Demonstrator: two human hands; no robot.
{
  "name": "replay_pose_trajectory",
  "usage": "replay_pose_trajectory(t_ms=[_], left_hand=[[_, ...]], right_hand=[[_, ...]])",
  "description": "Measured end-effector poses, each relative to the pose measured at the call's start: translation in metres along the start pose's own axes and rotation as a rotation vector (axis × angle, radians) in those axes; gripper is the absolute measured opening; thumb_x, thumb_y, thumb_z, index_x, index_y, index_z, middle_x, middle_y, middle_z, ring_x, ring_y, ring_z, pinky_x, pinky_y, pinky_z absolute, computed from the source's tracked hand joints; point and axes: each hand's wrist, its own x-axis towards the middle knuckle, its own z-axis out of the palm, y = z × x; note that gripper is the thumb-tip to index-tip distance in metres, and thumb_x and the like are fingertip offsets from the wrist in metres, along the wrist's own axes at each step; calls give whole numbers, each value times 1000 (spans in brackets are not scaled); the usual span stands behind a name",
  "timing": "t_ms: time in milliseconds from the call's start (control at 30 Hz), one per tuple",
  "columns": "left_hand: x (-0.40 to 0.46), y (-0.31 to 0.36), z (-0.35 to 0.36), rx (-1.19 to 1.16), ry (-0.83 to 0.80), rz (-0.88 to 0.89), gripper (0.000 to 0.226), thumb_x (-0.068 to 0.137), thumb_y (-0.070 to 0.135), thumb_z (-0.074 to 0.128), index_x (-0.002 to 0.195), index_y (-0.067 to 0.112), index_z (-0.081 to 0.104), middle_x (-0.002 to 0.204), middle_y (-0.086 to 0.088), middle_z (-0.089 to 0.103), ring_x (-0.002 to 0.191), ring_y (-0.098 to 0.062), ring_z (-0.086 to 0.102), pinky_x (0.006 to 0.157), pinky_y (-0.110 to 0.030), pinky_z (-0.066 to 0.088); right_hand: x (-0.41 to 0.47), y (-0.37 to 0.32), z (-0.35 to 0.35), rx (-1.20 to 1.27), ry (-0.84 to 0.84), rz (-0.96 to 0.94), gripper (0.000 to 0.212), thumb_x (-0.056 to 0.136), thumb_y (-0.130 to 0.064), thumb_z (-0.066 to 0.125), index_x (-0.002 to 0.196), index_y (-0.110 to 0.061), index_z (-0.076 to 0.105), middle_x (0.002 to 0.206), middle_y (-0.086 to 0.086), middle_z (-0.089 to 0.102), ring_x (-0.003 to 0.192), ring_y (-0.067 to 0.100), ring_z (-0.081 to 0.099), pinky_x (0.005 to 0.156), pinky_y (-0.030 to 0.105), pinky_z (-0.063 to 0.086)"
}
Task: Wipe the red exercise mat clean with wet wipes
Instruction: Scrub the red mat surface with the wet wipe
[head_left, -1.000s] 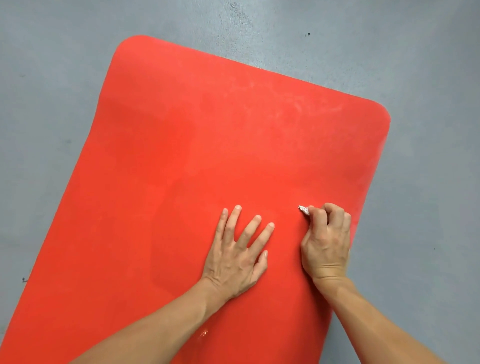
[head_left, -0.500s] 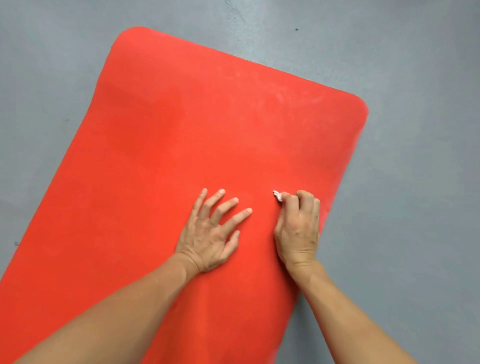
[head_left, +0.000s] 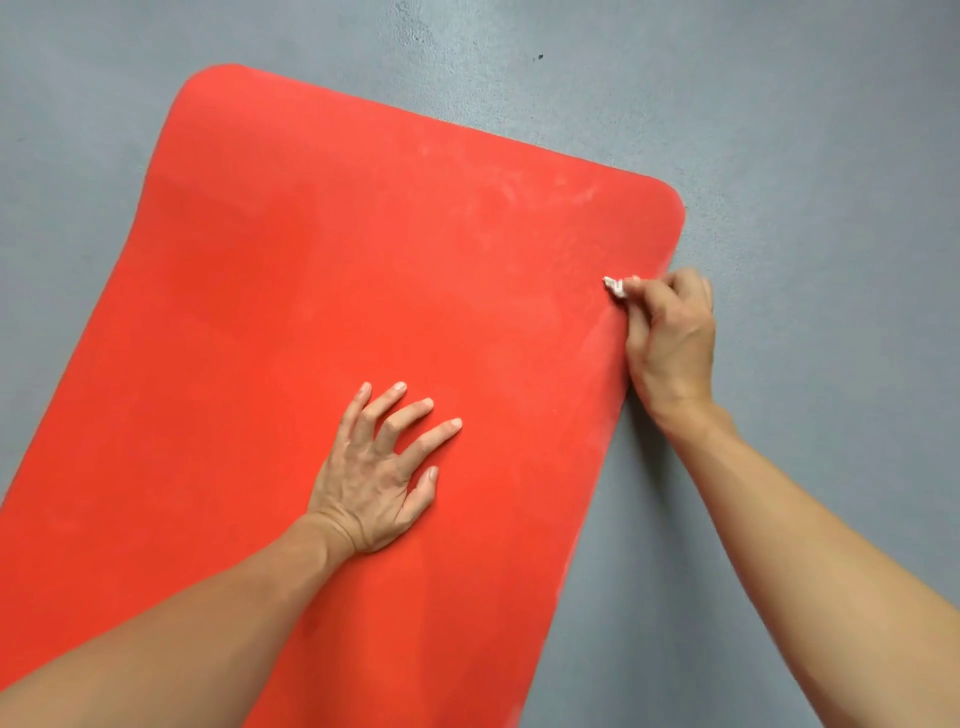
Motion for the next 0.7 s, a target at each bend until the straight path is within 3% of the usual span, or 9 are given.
replay_pose_trajectory(t_ms=[133, 200, 267, 333, 433, 533, 700], left_hand=[[0, 0, 0, -3, 0, 10, 54, 94, 37, 55, 147, 30, 59, 145, -8, 53, 144, -40, 42, 120, -68, 25], [1, 0, 0, -3, -5, 11, 54, 94, 37, 55, 147, 31, 59, 146, -7, 52, 145, -40, 42, 120, -68, 25], [1, -1, 0, 2, -8, 10, 54, 94, 37, 56, 147, 30, 59, 146, -7, 52, 145, -40, 41, 120, -68, 25], [0, -1, 0, -4, -8, 10, 54, 93, 37, 56, 147, 30, 60, 145, -7, 51, 145, -40, 42, 120, -69, 26], [0, 0, 0, -10, -7, 12, 54, 93, 36, 57, 146, 31, 60, 145, -6, 51, 144, -40, 42, 120, -69, 26], [0, -2, 0, -19, -24, 7, 55, 93, 37, 58, 147, 31, 59, 146, -6, 51, 145, -40, 42, 120, -69, 26], [0, -1, -1, -28, -13, 14, 55, 91, 37, 60, 146, 32, 60, 147, -4, 50, 145, -39, 41, 119, -69, 27]], right_hand=[[-95, -37, -10, 44, -126, -161, 13, 101, -8, 64, 105, 0, 74, 81, 9, 48, 75, 23, 43, 66, 42, 42], [-139, -55, -16, 93, -270, -281, 21, 99, -4, 63, 118, 1, 72, 85, 9, 52, 77, 26, 48, 70, 39, 48], [-129, -54, -13, 116, -328, -362, 21, 98, -4, 61, 114, -1, 73, 86, 9, 53, 81, 27, 51, 72, 37, 48], [-80, -45, -2, 97, -250, -302, 19, 99, -8, 59, 107, -5, 75, 86, 10, 56, 83, 28, 52, 75, 34, 42], [1, -24, 10, 45, 5, -29, 17, 99, -16, 61, 103, -9, 75, 90, 14, 61, 88, 35, 58, 81, 32, 41], [-7, -38, 18, 36, 57, 91, 12, 98, -9, 64, 101, -7, 75, 88, 13, 57, 85, 35, 56, 81, 30, 42], [-87, -74, 16, 119, -295, -332, 19, 104, -10, 57, 109, -3, 73, 84, 9, 53, 78, 28, 49, 70, 37, 44]])
